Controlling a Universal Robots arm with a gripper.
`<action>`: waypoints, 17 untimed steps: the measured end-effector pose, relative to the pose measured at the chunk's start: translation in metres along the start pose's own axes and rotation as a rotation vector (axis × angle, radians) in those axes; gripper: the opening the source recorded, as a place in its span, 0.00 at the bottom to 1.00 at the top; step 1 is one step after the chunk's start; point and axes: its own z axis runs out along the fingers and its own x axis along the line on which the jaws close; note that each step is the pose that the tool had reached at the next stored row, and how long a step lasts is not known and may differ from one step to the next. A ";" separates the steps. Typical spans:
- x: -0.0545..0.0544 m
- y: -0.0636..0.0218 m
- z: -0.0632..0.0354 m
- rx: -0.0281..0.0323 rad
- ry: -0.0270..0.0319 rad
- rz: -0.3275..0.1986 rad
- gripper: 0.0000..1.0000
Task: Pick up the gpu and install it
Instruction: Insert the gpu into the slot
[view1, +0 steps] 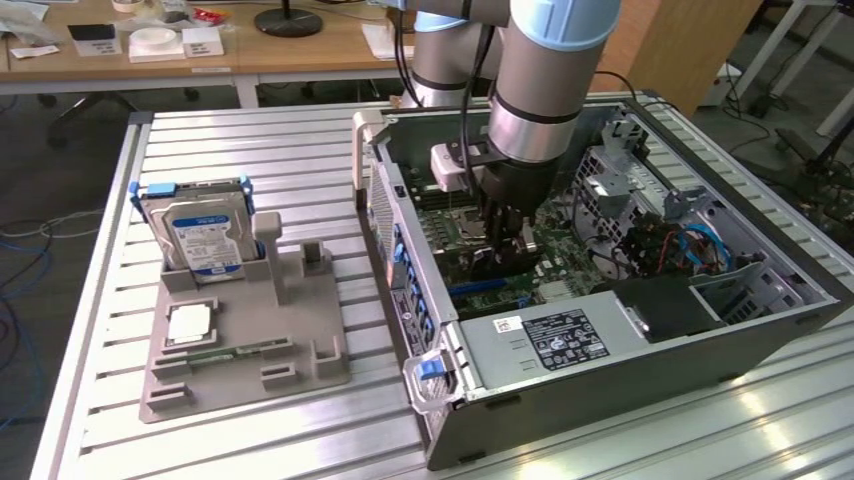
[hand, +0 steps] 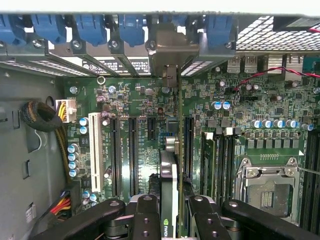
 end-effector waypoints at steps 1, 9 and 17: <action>0.000 0.0000 0.0006 0.0002 -0.0003 0.000 0.27; 0.000 0.0003 0.0058 0.0000 -0.0001 0.000 0.27; 0.000 0.0004 0.0083 0.0000 0.0001 0.000 0.27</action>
